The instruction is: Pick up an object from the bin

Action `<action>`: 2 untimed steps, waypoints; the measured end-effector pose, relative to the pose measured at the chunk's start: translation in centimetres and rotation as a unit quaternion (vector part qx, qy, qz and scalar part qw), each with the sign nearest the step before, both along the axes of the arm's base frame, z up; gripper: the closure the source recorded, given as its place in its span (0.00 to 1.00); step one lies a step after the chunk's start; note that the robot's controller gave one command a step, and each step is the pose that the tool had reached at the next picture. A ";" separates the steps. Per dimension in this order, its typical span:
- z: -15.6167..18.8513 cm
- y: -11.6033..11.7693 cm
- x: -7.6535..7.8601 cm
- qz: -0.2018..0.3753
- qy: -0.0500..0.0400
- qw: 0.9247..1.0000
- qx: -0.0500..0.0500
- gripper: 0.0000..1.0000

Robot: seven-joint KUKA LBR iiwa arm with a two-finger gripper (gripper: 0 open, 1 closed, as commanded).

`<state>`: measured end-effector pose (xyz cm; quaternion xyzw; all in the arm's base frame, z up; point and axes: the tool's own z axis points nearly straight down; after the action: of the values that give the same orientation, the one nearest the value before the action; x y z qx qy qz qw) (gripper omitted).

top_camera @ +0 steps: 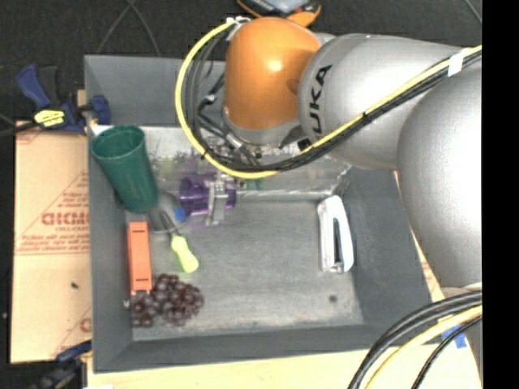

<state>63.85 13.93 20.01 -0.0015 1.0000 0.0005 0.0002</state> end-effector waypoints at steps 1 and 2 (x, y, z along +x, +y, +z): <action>0.2 0.0 0.1 -0.001 -0.002 1.000 0.000 0.00; -10.9 -3.3 0.4 0.019 -0.015 1.000 0.002 0.00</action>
Offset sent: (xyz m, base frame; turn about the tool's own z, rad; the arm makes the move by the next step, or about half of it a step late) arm -0.0036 -0.0362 -0.1301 -0.0445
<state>64.26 10.66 9.15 -0.0208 0.9997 0.0029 0.0152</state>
